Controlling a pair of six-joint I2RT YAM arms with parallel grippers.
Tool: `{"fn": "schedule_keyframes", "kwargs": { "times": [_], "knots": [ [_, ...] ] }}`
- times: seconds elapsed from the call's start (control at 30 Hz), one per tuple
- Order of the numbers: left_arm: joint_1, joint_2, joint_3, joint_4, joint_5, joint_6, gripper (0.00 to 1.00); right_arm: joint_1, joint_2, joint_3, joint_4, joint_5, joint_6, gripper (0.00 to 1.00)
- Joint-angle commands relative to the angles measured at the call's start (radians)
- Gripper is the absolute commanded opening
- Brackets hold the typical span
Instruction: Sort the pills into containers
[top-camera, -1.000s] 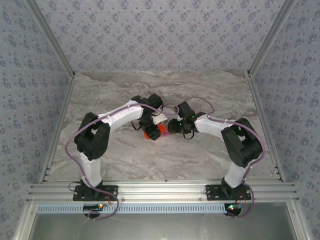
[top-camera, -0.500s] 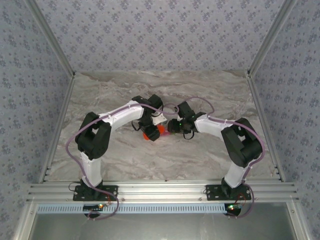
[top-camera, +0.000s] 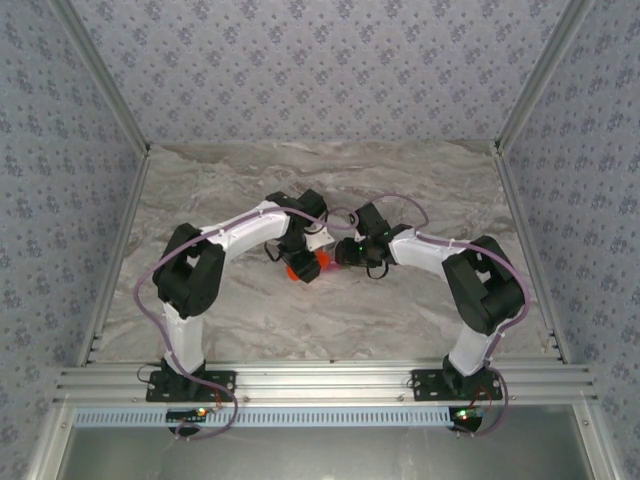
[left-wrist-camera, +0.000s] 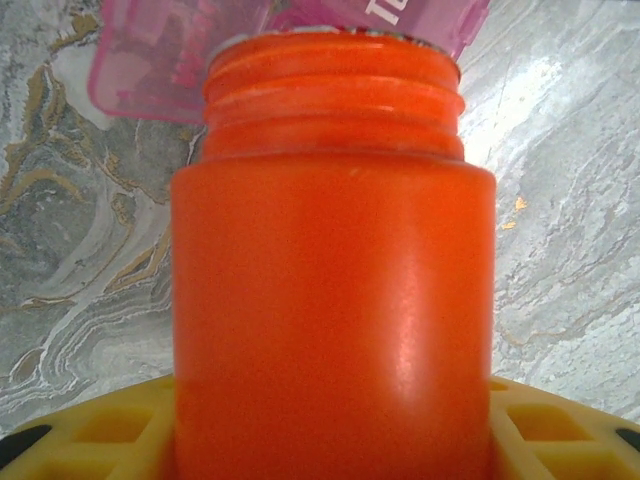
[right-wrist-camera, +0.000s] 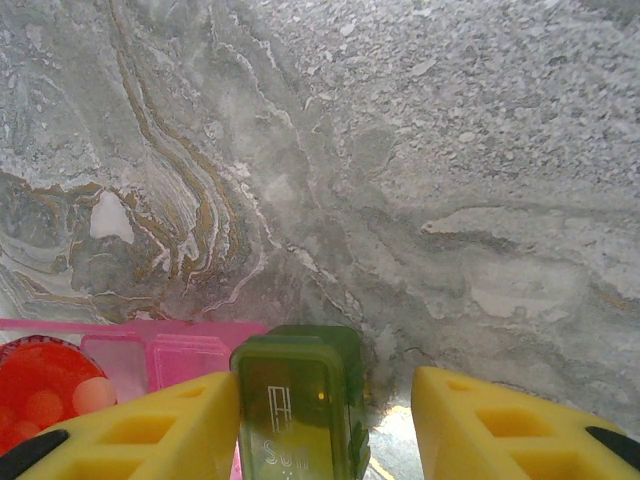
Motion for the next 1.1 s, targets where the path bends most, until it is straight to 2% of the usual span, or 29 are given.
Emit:
{"fn": "schedule_keyframes", "kwargs": {
  "times": [0.0,1.07],
  "knots": [
    [-0.017,0.020,0.031,-0.048,-0.007,0.022,0.00,0.010,-0.004,0.001,-0.010,-0.007,0.017,0.51],
    [-0.039,0.045,0.099,-0.114,-0.119,0.058,0.00,0.018,0.003,0.012,-0.021,-0.007,0.018,0.51]
  ]
}}
